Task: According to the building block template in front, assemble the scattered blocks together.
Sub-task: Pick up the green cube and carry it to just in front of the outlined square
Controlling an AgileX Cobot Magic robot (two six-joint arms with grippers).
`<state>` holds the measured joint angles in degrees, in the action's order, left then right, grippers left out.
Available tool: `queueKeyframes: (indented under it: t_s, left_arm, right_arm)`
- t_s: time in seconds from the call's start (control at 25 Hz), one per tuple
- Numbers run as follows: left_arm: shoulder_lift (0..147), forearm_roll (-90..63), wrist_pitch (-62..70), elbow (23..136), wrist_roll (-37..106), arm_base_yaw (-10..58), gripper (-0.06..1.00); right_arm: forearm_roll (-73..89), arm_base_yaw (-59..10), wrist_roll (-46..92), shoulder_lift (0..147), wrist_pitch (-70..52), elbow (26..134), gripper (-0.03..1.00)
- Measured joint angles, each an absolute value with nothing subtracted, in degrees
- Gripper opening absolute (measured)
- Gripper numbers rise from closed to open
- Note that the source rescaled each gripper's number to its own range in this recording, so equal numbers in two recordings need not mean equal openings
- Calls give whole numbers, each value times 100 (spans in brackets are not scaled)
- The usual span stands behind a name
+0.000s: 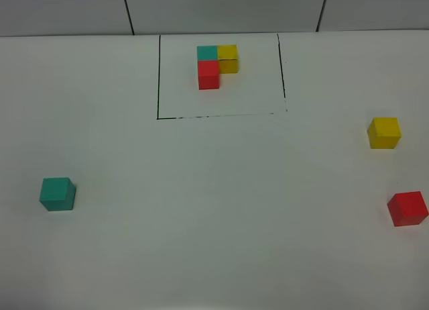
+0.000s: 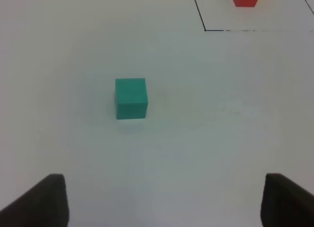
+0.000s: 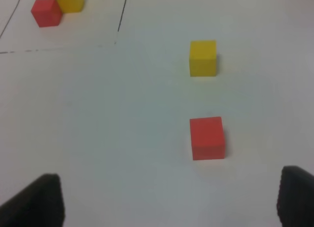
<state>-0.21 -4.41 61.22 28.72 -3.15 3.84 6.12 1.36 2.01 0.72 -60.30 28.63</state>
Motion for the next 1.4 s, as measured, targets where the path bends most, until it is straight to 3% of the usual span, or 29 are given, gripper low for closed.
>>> queueKeyframes:
  t_s: [1.4]
  left_arm:
    - [27, -411, 6078, 2888, -317, 384, 73]
  right_arm:
    - [612, 136, 110, 72, -6030, 2863, 75]
